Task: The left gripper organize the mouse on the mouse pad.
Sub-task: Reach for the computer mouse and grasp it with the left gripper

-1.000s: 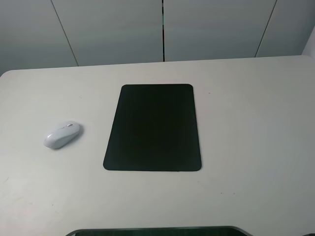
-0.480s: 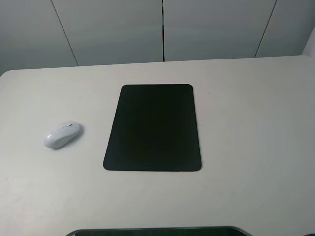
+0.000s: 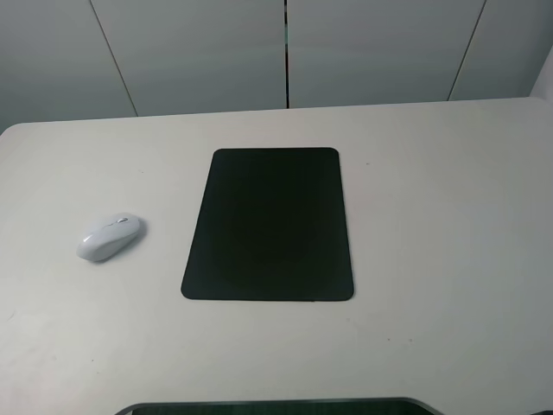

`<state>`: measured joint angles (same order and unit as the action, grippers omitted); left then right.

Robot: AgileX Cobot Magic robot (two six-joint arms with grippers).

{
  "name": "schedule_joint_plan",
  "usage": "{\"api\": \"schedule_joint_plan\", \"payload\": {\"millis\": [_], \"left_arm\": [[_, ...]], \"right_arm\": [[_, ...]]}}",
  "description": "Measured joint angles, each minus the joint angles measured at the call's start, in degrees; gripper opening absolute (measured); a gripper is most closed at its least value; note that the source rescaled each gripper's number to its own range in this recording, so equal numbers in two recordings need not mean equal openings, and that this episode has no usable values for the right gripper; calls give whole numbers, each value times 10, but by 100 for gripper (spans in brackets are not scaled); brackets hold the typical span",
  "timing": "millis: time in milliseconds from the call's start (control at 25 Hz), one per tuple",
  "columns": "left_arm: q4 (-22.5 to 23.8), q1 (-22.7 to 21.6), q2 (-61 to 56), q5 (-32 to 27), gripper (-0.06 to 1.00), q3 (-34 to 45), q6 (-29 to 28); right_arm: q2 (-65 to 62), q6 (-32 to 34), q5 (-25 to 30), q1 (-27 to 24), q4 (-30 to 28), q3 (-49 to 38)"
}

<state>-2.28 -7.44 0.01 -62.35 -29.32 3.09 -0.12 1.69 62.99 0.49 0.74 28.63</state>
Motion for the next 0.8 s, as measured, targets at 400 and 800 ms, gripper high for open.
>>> {"api": "schedule_joint_plan", "payload": {"millis": [400, 800], "left_arm": [[8, 0, 133, -4, 100, -48, 24], [27, 0, 370, 2, 100, -126, 58]], "right_arm": [[0, 0, 0, 0, 0, 0], [0, 0, 0, 0, 0, 0]]}}
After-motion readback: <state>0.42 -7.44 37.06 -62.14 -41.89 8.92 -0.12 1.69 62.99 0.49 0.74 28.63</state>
